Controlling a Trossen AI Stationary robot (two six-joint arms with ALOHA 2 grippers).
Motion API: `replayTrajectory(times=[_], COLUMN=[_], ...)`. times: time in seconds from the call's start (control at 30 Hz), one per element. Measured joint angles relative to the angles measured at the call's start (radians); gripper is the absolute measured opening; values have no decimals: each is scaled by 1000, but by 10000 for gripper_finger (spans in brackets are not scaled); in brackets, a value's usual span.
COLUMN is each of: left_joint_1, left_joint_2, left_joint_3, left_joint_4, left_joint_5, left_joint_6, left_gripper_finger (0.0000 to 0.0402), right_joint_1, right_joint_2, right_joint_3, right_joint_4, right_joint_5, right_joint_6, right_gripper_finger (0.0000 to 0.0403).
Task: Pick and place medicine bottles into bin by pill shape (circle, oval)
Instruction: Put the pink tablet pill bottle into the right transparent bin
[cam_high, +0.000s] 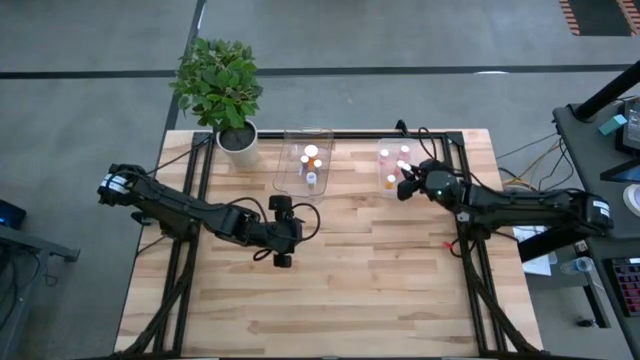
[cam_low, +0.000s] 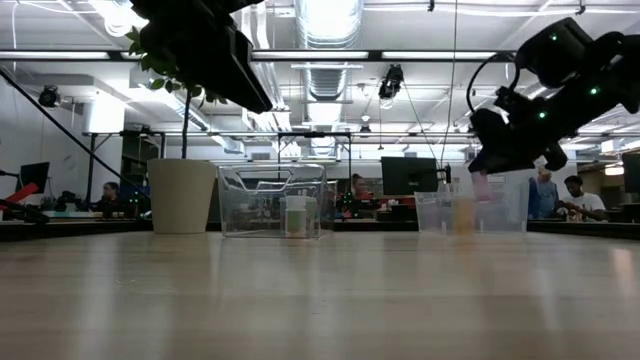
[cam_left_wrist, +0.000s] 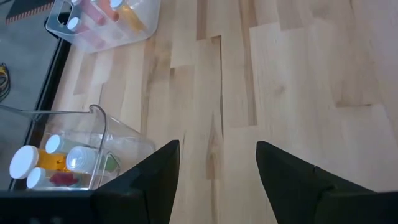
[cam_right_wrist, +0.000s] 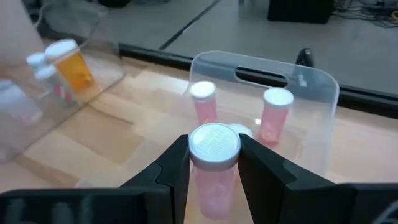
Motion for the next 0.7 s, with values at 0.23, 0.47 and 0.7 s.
replayTrajectory(times=[0.23, 0.47, 0.7], left_joint_1=[0, 0, 0], left_joint_2=[0, 0, 1], left_joint_3=[0, 0, 0], left_joint_4=[2, 3, 3], left_joint_5=[-12, -18, -20], left_joint_6=[0, 0, 0], left_gripper_finger=[196, 196, 196], right_joint_1=[0, 0, 0], right_joint_2=[41, 83, 106], right_joint_3=[-50, -56, -56], right_joint_4=[70, 85, 93], right_joint_5=[77, 78, 79], right_joint_6=[18, 19, 26], right_gripper_finger=[114, 116, 121])
